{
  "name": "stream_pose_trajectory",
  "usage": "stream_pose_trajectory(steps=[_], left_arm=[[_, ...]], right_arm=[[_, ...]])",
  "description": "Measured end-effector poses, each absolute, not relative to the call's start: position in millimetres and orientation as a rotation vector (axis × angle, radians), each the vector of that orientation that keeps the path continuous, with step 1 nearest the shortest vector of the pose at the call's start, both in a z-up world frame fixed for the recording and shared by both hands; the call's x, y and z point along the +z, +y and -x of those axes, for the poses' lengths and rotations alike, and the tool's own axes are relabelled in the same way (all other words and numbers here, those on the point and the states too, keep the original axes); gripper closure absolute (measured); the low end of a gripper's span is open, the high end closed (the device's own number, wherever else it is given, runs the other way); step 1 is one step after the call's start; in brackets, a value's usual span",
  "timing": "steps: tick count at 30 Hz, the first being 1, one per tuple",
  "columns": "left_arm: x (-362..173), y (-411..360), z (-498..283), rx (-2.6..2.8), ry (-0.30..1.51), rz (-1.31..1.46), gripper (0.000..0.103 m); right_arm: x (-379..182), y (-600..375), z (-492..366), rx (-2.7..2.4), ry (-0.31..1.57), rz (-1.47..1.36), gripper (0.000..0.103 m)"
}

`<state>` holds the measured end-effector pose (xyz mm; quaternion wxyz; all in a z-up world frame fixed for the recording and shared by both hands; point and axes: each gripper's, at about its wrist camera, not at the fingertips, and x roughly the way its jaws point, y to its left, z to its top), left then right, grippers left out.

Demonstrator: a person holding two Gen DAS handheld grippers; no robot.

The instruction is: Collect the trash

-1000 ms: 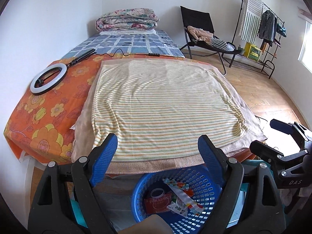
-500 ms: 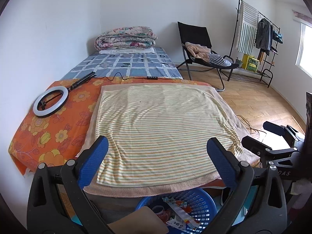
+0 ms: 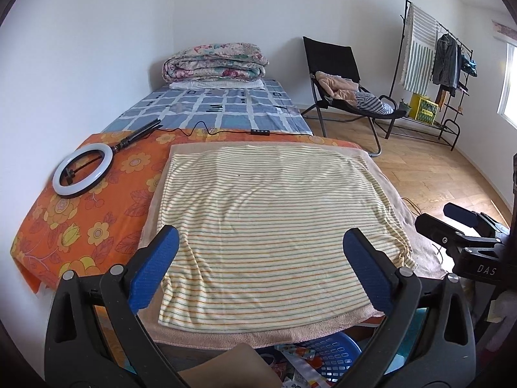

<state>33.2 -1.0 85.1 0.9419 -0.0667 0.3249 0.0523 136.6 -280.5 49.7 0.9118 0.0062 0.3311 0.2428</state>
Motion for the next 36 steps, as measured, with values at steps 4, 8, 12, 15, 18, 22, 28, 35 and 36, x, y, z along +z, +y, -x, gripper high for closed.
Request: stream_pose_trajectory(steps=[4,8,12,15,18,22,28,35,36], left_arm=[[81.3,3.5,-36.8,0.111,0.674,0.158,0.000],[74.1,6.5,-38.6,0.107,0.705,0.193,0.000],[69.9,8.7,-39.3,0.106,0.722,0.225,0.000],[68.9,7.4,-38.4,0.117,0.721,0.214,0.000],[68.0,6.4,-38.6,0.120,0.725,0.212,0.000],[65.5,4.4,-38.9,0.120,0.733,0.205,0.000],[65.6,3.7,-39.2,0.122,0.732,0.204,0.000],[65.2,3.6,-39.2,0.124,0.730,0.202,0.000],[64.9,3.6,-39.2,0.124,0.730,0.202,0.000]], right_arm=[[41.8,-280.7,-143.9,0.501,0.706,-0.031,0.000],[37.7,-279.4,-146.2,0.511,0.723,-0.027,0.000],[37.5,-276.6,-142.7,0.520,0.717,-0.011,0.000],[36.8,-276.0,-141.0,0.526,0.721,-0.013,0.000],[35.8,-275.4,-140.0,0.530,0.723,-0.007,0.000],[36.2,-277.6,-138.1,0.527,0.716,-0.001,0.000],[34.7,-280.3,-138.9,0.521,0.723,-0.011,0.000],[34.4,-280.0,-137.7,0.521,0.722,-0.006,0.000],[34.4,-279.8,-137.6,0.523,0.723,-0.004,0.000]])
